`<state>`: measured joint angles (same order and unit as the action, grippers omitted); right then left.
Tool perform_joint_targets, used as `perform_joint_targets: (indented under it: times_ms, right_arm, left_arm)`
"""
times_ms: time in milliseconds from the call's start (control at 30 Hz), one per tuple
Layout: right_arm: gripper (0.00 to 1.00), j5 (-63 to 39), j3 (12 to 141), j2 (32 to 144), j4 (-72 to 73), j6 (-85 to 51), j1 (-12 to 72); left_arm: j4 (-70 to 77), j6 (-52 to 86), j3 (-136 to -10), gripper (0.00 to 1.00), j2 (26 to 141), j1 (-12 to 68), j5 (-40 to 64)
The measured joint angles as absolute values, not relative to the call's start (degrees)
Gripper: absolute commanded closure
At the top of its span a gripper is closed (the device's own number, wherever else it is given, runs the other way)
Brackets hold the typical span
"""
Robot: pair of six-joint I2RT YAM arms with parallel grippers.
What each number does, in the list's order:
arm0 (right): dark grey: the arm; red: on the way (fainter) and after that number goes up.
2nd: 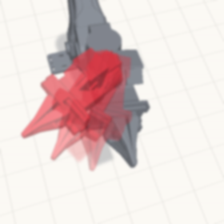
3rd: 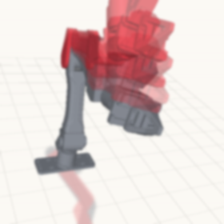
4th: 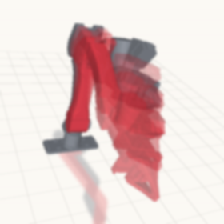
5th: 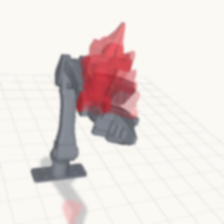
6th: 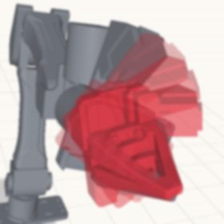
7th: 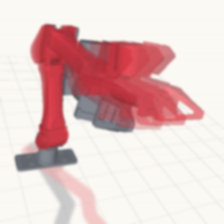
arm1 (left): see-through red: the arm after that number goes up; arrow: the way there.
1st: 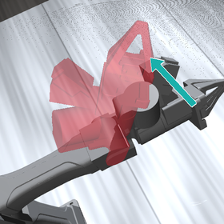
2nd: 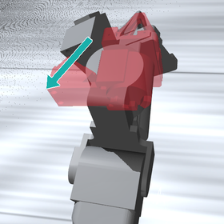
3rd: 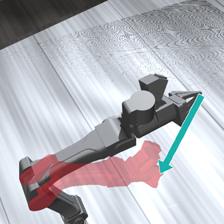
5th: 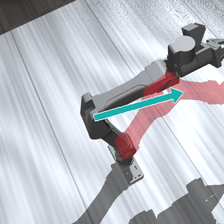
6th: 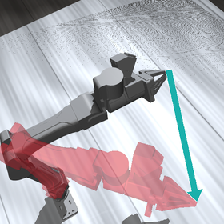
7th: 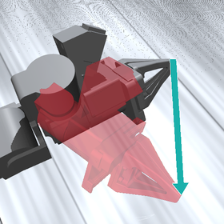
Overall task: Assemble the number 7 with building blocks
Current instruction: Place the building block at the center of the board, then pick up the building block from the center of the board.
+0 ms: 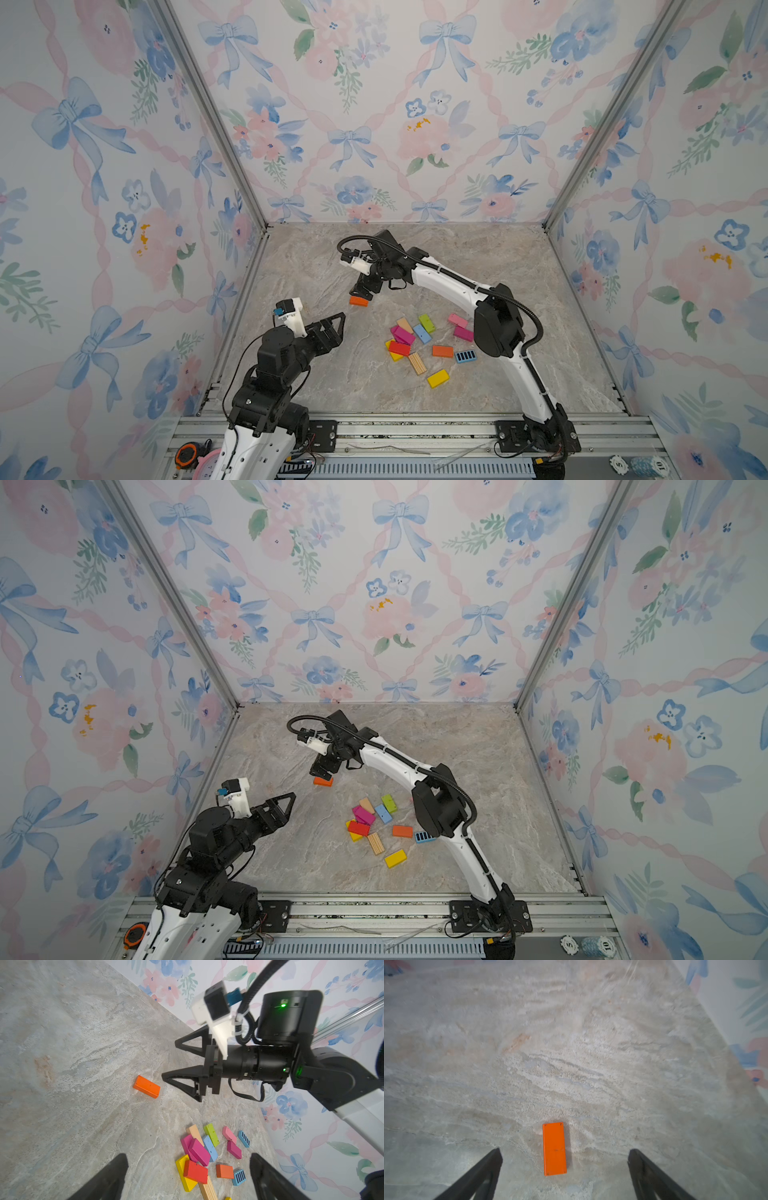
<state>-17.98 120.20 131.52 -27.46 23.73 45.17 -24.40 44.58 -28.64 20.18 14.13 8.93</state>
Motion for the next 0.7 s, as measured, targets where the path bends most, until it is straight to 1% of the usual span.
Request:
perform_joint_targets:
  times_ms: [100,200,300,367,500,567,633,700]
  right_arm:
    - [0.03,-18.5,112.6,123.9,-19.3,20.4,44.2]
    - [0.03,-18.0,102.0,115.7,-9.0,15.6,42.6]
    - [0.03,-16.3,93.2,109.0,-0.5,6.8,39.9]
    - [0.03,-16.4,89.8,106.1,2.6,-0.6,37.1]
    - [0.03,-20.2,84.8,101.5,6.0,-16.1,28.1]
    - [0.03,-21.8,80.6,98.3,6.3,-20.7,24.1]
    - [0.03,-22.3,77.1,94.9,4.0,-22.4,22.1]
    - [0.03,-22.4,74.0,91.0,0.3,-22.5,22.3]
  left_arm:
    - [-24.5,43.8,-30.0,0.06,20.8,14.1,8.8]
    - [-24.7,43.4,-31.1,0.06,21.5,14.1,8.8]
    - [-25.1,42.7,-31.9,0.07,22.8,14.1,8.9]
    - [-25.7,42.2,-32.5,0.07,24.2,14.1,9.4]
    - [-26.2,41.1,-33.5,0.09,28.8,14.2,11.3]
    - [-26.5,40.6,-33.6,0.09,31.7,14.7,12.1]
    - [-26.8,40.2,-33.7,0.1,35.4,16.7,12.4]
    - [-27.2,39.6,-34.3,0.1,40.1,20.6,11.4]
